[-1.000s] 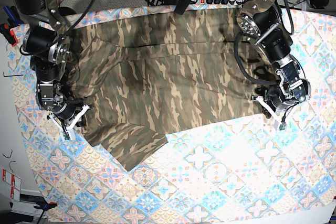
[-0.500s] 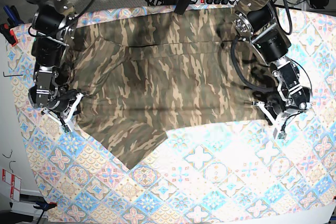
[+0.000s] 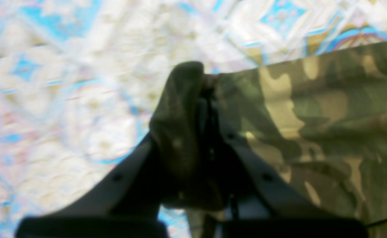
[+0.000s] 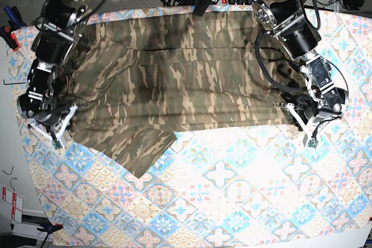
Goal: Fold the T-shirt properly
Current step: 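Lift the side edges and pull the shirt toward the robot, then grasp the shirt's side with the right gripper and fold it inward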
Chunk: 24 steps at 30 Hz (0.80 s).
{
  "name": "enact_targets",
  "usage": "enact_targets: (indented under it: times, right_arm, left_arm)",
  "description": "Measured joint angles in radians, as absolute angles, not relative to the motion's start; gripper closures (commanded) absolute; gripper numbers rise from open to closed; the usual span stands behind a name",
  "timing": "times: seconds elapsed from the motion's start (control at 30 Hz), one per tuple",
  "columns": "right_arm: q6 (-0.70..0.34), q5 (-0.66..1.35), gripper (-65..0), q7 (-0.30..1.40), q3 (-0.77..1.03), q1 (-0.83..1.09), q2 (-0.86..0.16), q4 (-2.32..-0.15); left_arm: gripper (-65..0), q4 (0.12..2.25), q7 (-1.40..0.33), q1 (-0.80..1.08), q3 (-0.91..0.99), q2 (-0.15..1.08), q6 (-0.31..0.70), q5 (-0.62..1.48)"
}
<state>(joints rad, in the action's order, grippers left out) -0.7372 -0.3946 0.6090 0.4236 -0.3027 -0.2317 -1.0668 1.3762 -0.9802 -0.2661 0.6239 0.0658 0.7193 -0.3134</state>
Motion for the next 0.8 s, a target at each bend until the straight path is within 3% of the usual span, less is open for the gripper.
enact_targets:
  times: [0.47,0.6,0.8]
  right_arm:
    - [-0.699,-0.445,-1.4,0.794,0.485,-0.124,-0.213,-1.435]
    - [-0.699,-0.428,-1.4,0.778,0.494,-0.078,-0.218,-1.533]
    - [-0.706,-0.426,-1.7,0.817,0.570,-0.047,-0.173,-1.566]
  left_arm:
    - [-0.8,1.620,-1.035,-0.088,0.580,0.045,0.704,-0.340]
    - [-0.8,1.652,-1.040,-0.057,0.587,0.061,0.704,-0.352]
    - [-0.8,1.668,-1.037,-0.038,0.583,0.051,0.704,-0.342]
